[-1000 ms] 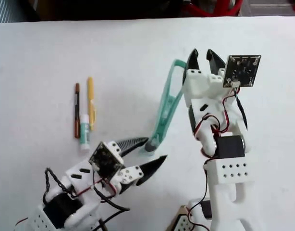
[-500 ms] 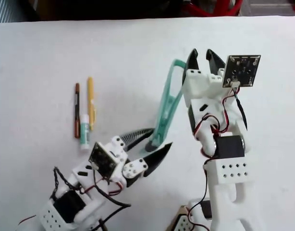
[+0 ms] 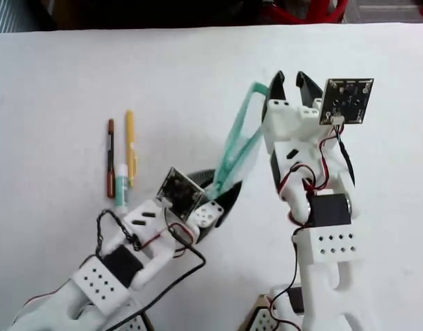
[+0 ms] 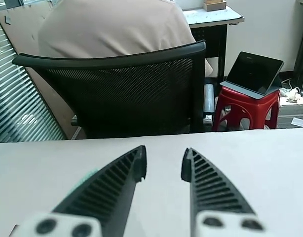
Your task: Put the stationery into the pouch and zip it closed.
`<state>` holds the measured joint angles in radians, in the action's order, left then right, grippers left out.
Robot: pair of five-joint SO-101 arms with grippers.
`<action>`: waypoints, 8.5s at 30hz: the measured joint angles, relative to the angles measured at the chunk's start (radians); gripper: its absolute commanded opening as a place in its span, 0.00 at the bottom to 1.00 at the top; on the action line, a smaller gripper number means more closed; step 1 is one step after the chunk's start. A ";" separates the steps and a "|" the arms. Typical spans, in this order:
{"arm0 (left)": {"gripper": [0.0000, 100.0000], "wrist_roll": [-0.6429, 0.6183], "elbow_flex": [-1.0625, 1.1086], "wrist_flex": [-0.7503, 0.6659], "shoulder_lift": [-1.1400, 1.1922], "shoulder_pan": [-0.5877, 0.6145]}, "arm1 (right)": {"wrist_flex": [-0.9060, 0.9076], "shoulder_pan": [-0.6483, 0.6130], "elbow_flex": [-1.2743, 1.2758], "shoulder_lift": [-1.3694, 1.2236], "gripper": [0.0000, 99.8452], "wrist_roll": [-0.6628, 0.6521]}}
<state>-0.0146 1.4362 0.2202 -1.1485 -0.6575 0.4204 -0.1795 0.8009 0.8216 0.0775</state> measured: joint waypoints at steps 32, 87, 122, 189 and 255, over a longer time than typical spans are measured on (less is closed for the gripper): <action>0.02 0.089 -0.061 0.103 -0.075 0.157 | 0.005 0.098 0.331 0.463 0.13 -0.003; 0.02 0.187 -0.371 0.655 -0.362 0.899 | -0.262 0.006 0.210 -0.374 0.13 -0.075; 0.02 0.006 -0.210 0.856 -0.654 1.445 | 0.520 -0.566 -1.211 -1.425 0.18 0.238; 0.02 -0.040 -0.201 0.845 -0.654 1.382 | 0.772 -0.545 -2.231 -2.180 0.08 0.126; 0.02 0.087 -0.313 0.651 -0.654 0.749 | 1.045 -0.427 -2.275 -2.174 0.02 -0.110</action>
<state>0.0729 1.1231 0.8707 -1.8021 0.0913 1.4653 -0.6061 -1.4745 -1.3525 -0.0330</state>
